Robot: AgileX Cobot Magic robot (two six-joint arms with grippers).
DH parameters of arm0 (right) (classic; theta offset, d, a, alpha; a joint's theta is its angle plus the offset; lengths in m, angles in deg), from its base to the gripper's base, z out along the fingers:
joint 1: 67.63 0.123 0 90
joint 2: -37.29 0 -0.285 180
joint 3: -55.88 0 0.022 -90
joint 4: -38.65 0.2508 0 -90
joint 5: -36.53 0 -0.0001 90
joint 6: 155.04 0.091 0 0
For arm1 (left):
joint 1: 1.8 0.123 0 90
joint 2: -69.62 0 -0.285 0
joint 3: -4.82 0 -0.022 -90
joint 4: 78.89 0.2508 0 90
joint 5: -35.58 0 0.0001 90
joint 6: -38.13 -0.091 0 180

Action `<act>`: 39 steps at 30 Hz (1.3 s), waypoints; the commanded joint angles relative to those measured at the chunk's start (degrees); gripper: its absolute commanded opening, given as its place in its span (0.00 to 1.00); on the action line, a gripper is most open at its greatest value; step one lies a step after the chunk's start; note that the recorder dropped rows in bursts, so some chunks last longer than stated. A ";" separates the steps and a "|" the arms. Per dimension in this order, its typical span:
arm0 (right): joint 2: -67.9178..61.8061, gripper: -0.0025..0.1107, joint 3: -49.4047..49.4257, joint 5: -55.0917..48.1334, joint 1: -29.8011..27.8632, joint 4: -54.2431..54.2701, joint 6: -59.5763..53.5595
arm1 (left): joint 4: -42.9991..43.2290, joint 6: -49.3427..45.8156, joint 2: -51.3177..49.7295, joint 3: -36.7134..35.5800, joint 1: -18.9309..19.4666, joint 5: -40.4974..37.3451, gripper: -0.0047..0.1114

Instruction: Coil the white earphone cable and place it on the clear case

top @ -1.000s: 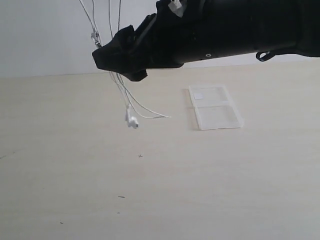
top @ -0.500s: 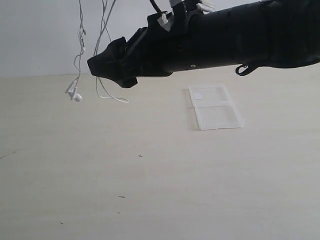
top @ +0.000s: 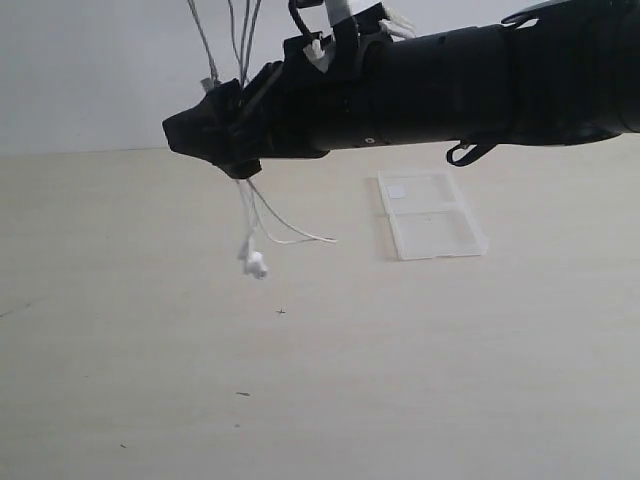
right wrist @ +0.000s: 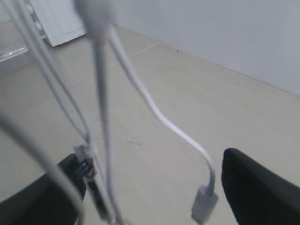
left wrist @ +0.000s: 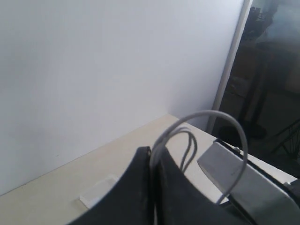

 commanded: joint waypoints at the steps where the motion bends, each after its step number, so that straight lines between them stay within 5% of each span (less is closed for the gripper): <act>1: -0.01 0.69 0.02 -0.91 -0.10 0.45 -0.60 | -0.71 -0.37 0.58 0.39 0.18 -0.37 0.04; 9: -0.01 0.68 0.02 -1.23 -0.10 0.45 -0.81 | -0.71 -0.37 0.58 0.39 0.18 -0.31 0.04; 15: -0.01 0.04 0.02 -0.12 -0.10 0.60 0.11 | -0.71 -1.07 0.58 0.39 0.18 -0.33 0.04; 33: -0.01 0.38 0.02 -0.39 -0.10 0.60 0.11 | -1.03 -1.08 0.58 0.39 0.18 -0.33 0.04; 36: -0.01 0.36 0.02 -0.52 -0.10 0.60 0.11 | -1.16 -1.08 0.58 0.39 0.18 -0.33 0.04; 39: -0.01 0.17 0.02 -0.52 -0.10 0.60 0.11 | -1.16 -1.08 0.58 0.39 0.18 -0.33 0.04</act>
